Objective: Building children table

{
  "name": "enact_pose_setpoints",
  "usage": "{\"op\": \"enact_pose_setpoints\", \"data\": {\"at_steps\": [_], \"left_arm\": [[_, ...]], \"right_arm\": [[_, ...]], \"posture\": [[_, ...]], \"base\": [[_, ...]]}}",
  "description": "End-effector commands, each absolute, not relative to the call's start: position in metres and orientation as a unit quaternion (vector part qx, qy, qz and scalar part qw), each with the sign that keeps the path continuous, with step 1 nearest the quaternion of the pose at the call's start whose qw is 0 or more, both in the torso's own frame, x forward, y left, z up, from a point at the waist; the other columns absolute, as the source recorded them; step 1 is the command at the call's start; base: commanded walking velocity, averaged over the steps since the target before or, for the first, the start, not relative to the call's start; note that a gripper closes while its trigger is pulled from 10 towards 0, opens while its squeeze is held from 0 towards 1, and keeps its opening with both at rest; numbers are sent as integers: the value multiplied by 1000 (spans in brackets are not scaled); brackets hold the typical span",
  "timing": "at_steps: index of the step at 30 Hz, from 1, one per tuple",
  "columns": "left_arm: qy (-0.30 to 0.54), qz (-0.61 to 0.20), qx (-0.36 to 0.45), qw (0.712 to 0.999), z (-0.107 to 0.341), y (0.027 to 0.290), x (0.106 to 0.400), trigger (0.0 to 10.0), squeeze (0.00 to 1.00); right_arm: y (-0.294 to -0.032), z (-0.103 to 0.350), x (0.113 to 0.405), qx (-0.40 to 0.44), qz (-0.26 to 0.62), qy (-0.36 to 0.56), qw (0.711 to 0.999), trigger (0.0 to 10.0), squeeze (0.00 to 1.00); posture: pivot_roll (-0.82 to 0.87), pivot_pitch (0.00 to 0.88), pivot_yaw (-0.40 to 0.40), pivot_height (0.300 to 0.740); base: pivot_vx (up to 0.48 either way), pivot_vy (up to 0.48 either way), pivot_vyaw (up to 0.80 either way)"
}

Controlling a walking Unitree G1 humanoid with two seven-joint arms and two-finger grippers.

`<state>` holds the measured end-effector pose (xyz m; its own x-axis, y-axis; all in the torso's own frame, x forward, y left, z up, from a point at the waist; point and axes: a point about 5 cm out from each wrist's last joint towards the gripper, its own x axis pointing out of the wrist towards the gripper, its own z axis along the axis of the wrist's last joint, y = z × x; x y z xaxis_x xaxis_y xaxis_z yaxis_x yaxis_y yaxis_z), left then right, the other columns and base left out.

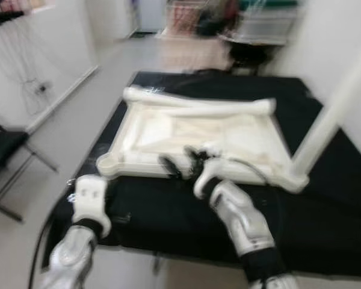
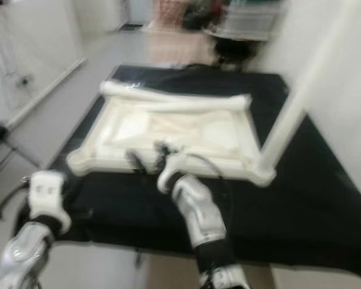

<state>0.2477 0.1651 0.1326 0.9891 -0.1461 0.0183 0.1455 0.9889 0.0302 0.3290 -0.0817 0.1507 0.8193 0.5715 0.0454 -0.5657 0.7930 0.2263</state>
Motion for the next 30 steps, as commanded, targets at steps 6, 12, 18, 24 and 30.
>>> {"op": "enact_pose_setpoints", "data": {"at_steps": [6,12,18,24,30], "left_arm": [[-14,-89,11,996,133,159,248,10000,0],[-15,-88,13,996,133,160,247,10000,0],[-17,-81,4,997,134,167,241,10000,0],[-2,-77,1,997,129,174,234,10000,0],[1,-83,-4,997,129,173,235,10000,0]], "right_arm": [[-95,149,330,138,285,5,948,10000,0],[-104,153,319,117,314,-17,942,10000,0],[-137,150,277,67,343,-16,937,10000,0],[-142,135,257,55,282,0,958,10000,0],[-140,135,262,66,289,8,955,10000,0]], "posture": [[-13,45,27,740],[-8,40,21,740],[-29,42,16,740],[-40,34,27,740],[-38,29,28,740]], "base": [[267,0,0],[220,0,0],[0,0,0],[0,0,0],[0,0,-133]]}}
